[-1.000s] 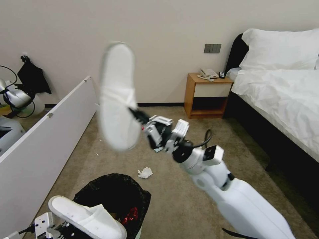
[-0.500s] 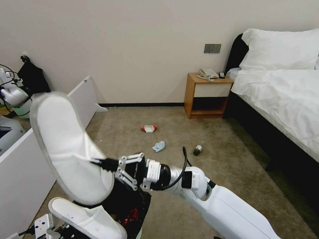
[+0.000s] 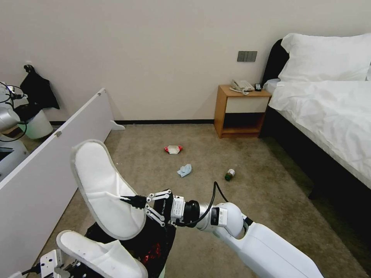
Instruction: Pick up the trash bin, then pick up the garbage from the floor and place it into the trash bin.
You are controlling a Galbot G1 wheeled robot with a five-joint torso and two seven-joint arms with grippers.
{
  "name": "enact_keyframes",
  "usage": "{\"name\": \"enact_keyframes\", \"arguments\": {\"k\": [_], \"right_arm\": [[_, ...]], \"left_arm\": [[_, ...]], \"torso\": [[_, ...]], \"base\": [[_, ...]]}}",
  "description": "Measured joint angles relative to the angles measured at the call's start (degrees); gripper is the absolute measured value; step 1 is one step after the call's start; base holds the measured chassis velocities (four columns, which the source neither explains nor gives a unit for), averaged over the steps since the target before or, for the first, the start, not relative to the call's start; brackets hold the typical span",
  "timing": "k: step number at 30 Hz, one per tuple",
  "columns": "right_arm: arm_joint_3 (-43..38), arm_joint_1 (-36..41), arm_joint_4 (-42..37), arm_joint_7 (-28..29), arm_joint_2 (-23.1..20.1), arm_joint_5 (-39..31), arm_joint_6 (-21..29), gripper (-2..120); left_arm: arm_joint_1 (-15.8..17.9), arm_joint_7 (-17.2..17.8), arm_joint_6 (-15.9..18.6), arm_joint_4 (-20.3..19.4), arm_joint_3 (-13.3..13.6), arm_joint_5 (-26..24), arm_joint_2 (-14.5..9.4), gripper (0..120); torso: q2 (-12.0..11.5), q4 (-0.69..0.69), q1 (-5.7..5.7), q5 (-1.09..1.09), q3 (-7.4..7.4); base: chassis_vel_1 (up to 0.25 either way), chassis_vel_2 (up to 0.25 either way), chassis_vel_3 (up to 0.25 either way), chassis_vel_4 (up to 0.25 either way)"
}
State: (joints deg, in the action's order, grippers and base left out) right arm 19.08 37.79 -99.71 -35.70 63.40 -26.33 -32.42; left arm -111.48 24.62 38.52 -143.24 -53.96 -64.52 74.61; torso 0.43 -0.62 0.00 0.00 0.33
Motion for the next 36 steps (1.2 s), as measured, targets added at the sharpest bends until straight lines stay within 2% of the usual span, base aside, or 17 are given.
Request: {"name": "enact_keyframes", "arguments": {"k": [16, 36], "right_arm": [[3.6, 0.8, 5.7, 0.1, 2.4, 2.7, -1.1, 0], [5.9, 2.0, 10.6, -0.5, 0.0, 7.1, -2.6, 0]], "left_arm": [[0.3, 0.1, 0.0, 0.0, -0.1, -1.1, 0.1, 2], [0.8, 0.6, 0.1, 0.0, -0.3, -2.1, -0.3, 2]], "torso": [[0.0, 0.01, 0.0, 0.0, 0.0], [0.0, 0.0, 0.0, 0.0, 0.0]], "base": [[0.0, 0.0, 0.0, 0.0], [0.0, 0.0, 0.0, 0.0]]}}
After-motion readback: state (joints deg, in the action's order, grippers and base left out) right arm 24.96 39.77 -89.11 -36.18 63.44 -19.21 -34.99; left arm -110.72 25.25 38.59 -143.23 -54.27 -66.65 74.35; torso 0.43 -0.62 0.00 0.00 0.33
